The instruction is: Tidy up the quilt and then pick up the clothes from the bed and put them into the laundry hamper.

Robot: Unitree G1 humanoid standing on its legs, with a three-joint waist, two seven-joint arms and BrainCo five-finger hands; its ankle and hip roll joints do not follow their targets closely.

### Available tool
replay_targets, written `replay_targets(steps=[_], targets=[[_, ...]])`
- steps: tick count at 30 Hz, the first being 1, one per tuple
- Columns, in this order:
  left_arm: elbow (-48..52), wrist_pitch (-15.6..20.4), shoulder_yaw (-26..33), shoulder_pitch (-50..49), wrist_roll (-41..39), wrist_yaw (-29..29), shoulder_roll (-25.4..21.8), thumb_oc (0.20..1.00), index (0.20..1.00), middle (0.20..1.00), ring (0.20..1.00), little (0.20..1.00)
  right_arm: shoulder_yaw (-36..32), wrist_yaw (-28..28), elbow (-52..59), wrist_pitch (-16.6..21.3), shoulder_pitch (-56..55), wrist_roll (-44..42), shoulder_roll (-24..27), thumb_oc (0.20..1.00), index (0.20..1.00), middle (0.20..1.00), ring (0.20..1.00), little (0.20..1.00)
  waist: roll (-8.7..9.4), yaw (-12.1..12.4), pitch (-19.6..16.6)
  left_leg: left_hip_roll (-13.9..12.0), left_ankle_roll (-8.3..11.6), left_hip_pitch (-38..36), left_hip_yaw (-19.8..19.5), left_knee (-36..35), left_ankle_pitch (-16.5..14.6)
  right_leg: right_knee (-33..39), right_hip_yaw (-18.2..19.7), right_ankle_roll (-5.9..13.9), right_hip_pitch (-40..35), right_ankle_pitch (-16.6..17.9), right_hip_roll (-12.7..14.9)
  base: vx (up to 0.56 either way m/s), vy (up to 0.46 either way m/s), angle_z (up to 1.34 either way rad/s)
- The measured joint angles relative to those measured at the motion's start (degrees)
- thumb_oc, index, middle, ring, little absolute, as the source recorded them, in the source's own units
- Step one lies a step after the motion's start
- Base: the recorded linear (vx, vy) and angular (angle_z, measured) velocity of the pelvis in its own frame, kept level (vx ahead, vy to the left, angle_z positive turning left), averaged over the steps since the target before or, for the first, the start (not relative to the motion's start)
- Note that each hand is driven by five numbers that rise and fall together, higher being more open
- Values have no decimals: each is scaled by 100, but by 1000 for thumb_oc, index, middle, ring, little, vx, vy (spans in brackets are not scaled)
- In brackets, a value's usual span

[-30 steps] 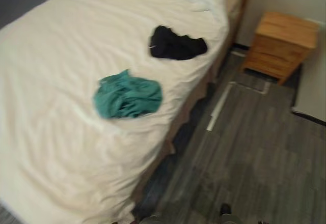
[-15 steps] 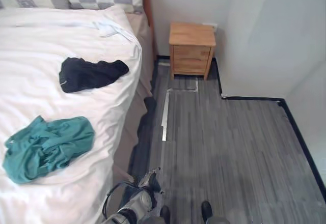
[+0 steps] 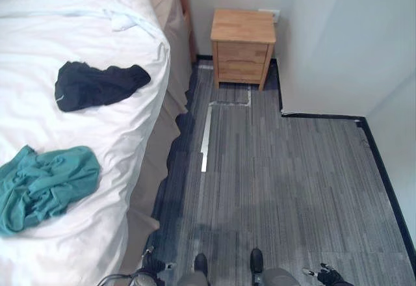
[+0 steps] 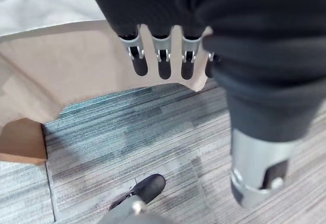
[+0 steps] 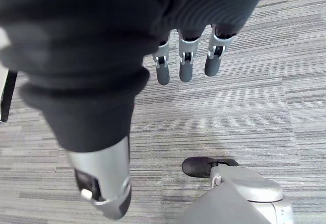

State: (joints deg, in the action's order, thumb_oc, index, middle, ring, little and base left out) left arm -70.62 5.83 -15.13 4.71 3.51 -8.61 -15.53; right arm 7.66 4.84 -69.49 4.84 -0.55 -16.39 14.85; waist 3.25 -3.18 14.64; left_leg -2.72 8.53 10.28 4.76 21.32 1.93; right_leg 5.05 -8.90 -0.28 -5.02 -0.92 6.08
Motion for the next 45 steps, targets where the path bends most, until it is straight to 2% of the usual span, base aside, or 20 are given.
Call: replay_targets(steps=[3, 7, 10, 12, 13, 16, 19, 21, 22, 23, 25, 27, 29, 30, 32, 34, 38, 42, 44, 45], targets=[[151, 42, -19, 61, -2, -37, 148, 1000, 1000, 1000, 1000, 1000, -47, 19, -124, -35, 195, -11, 77, 1000, 1000, 1000, 1000, 1000, -136, 194, 190, -181, -59, 478, 592, -151, -161, 6, -51, -7, -146, -116, -53, 487, 88, 21], [224, 44, -91, -22, -19, -12, 253, 1000, 1000, 1000, 1000, 1000, 1, 23, -116, 4, 396, -9, 197, 1000, 1000, 1000, 1000, 1000, -413, 392, 177, -73, -237, 383, 704, -2658, 546, 19, -14, 112, -436, -339, -133, 485, 113, 0], [142, 62, 172, -91, -107, -12, 323, 1000, 1000, 1000, 1000, 1000, -45, 32, -181, 13, 377, 7, 175, 1000, 1000, 1000, 1000, 1000, -426, 582, 166, -113, -288, 531, 711, -2642, 832, 20, -35, 231, -760, -728, -128, 576, 71, -10], [-204, 20, 321, -288, -113, -1, 193, 1000, 1000, 1000, 1000, 1000, -33, 27, -369, 19, 252, 10, -82, 1000, 1000, 1000, 1000, 1000, 52, 682, -77, 194, -770, 398, 808, -2368, 1019, 11, 193, 238, -1053, -1104, 284, 558, 128, -47], [-182, -50, 316, -344, -119, -11, 69, 1000, 1000, 1000, 1000, 1000, -45, 16, -334, 31, 251, 10, -240, 1000, 1000, 1000, 1000, 1000, 348, 728, -132, 306, -922, 312, 967, -2389, 803, -433, 279, 479, -800, -773, 395, 410, 158, -47], [-201, -100, 217, -270, -111, 5, 33, 1000, 1000, 1000, 1000, 1000, -52, 30, 25, 54, 134, 5, -294, 1000, 1000, 1000, 1000, 1000, 104, 530, 44, 107, -1252, -340, 959, -2610, 830, -3114, 303, 823, 314, -798, 322, 362, 119, -27], [-66, -89, -282, -164, -83, -2, -44, 1000, 1000, 1000, 1000, 1000, -2, 25, 91, 98, -64, 7, -211, 1000, 1000, 1000, 1000, 1000, -135, 180, -10, 148, -1120, -959, 713, -2650, 8, -4462, 337, 850, 1475, -755, 423, 548, 68, 11], [49, -81, -541, 85, -39, 15, -9, 1000, 1000, 1000, 1000, 1000, -56, 24, 109, 79, -67, 5, -168, 1000, 1000, 1000, 1000, 1000, -337, -1, 34, 165, -886, -1256, 676, -2649, -246, -3377, -155, 804, 1951, -754, 328, 444, -73, 14], [6, -82, -472, 82, -9, 39, 59, 1000, 1000, 1000, 1000, 1000, -36, 26, 109, 82, -90, 5, -175, 1000, 1000, 1000, 1000, 1000, -312, -98, 26, 237, -1063, -1392, 722, -2612, -191, -2646, -326, 717, 2043, -600, 278, 564, -134, 40], [159, -75, -490, 117, 0, 74, 106, 1000, 1000, 1000, 1000, 1000, -50, 14, 136, 37, -210, 0, -199, 1000, 1000, 1000, 1000, 1000, -331, -260, -1, 368, -682, -1661, 598, -2618, -663, -2013, -447, 728, 2194, -451, 168, 755, -177, 54], [184, -85, -473, 188, 1, 112, 150, 1000, 1000, 1000, 1000, 1000, -66, 17, 93, 17, -188, -5, -200, 1000, 1000, 1000, 1000, 1000, -253, -383, -41, 499, -676, -1979, 547, -2640, -1017, -201, -703, 661, 2177, 97, -3, 673, -173, 40], [187, -91, -472, 160, 19, 118, 221, 1000, 1000, 1000, 1000, 1000, -172, 17, 88, 12, -164, -7, -196, 1000, 1000, 1000, 1000, 1000, -345, -516, -63, 400, -579, -2322, 470, -2633, -1339, -21, -959, 604, 2171, 317, -83, 556, -142, 32], [220, -64, -570, -67, 249, 126, 385, 1000, 1000, 1000, 1000, 1000, -267, 16, 87, 5, -344, -8, -79, 1000, 1000, 1000, 1000, 1000, -788, -623, -256, 120, -561, -2777, 474, -2548, -1482, -524, -1114, 43, 2034, 861, -380, 415, -140, 16], [93, -74, -502, -95, 354, 125, 428, 1000, 1000, 1000, 1000, 1000, -252, 12, 82, 2, -344, -8, -49, 1000, 1000, 1000, 1000, 1000, -825, -631, -278, -15, -457, -2820, 515, -1917, -1429, -353, -978, -291, 1646, 1299, -423, 357, -188, -9], [63, -67, -266, -82, 387, 114, 469, 1000, 1000, 1000, 1000, 1000, -257, 18, 120, 30, -273, -3, -8, 1000, 1000, 1000, 1000, 1000, -622, -522, -265, -25, 102, -2100, 501, 1, -1018, -31, -780, -362, 1168, 1163, -423, 348, -200, -37], [137, 19, -133, -55, 357, 88, 442, 1000, 1000, 1000, 1000, 1000, -221, 32, 116, 32, -37, 4, 107, 1000, 1000, 1000, 1000, 1000, -474, -210, -224, -60, 248, -1276, 144, 1842, -860, -33, -376, -361, 789, 973, -428, 321, -92, -84], [228, 58, -145, 46, 330, -44, 93, 1000, 1000, 1000, 1000, 1000, 250, 153, 89, 31, 296, 87, 91, 1000, 1000, 1000, 1000, 1000, 178, 160, -105, -19, 1, -160, 198, 963, -941, -1, 168, -193, 16, 308, -122, 505, 154, -71], [419, 87, -241, 27, 330, -42, 156, 1000, 1000, 1000, 1000, 1000, 554, 182, 43, -8, 192, 472, 324, 1000, 1000, 1000, 1000, 1000, -126, 206, -80, -417, -265, 336, 1297, -1300, -84, 14, -382, 15, -525, -215, -468, 209, 63, 2], [421, 80, -248, -20, 328, -41, 179, 1000, 1000, 1000, 1000, 1000, 689, 183, 46, 5, 19, 620, 338, 1000, 1000, 1000, 1000, 1000, -271, 239, -186, -355, -903, 483, 1724, -1174, 600, -14, -605, 182, -795, -384, -533, 225, 116, 20], [138, 60, -98, 2, 316, 10, 108, 1000, 1000, 1000, 1000, 1000, 912, 165, 76, -32, -30, 891, 179, 1000, 1000, 1000, 1000, 1000, 55, 324, -256, 28, -1421, 277, 1800, -1278, 220, -247, -943, 412, -962, -599, -369, 259, 129, 36]])
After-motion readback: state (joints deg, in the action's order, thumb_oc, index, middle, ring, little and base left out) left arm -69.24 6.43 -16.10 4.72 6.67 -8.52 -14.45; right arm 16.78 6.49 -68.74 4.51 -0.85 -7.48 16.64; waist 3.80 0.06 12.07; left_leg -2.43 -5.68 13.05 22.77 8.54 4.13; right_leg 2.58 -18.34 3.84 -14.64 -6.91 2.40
